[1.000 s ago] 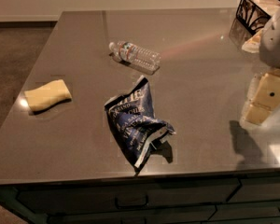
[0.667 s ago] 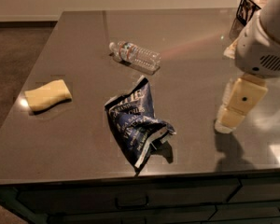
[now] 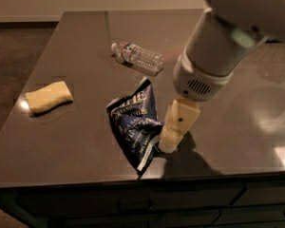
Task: Pick blue chip bag
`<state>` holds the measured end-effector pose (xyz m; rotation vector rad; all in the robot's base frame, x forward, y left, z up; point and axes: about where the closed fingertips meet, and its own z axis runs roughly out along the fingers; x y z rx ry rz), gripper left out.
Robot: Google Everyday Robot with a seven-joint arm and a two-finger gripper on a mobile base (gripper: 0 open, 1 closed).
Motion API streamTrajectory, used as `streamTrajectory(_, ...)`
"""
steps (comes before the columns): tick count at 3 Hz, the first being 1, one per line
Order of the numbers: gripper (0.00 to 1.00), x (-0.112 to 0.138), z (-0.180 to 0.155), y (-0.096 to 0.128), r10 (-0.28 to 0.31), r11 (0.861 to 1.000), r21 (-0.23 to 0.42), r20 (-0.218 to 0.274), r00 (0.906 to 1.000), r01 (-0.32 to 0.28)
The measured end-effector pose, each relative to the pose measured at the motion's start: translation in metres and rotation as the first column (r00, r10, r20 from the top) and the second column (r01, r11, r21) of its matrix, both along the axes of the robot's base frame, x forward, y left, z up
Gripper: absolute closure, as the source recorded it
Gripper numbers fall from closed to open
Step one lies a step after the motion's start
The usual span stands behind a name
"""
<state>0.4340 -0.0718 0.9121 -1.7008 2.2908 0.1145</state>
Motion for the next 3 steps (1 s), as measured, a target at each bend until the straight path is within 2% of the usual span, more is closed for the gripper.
streamTrajectory(1, 0.0, -0.008, -0.021, 0.03, 0.029, 1.0, 0.013, -0.038, 0.9989, -0.029)
streamTrajectory(3, 0.0, -0.015, -0.047, 0.06, -0.023, 0.999, 0.045, -0.089, 0.9958, 0.027)
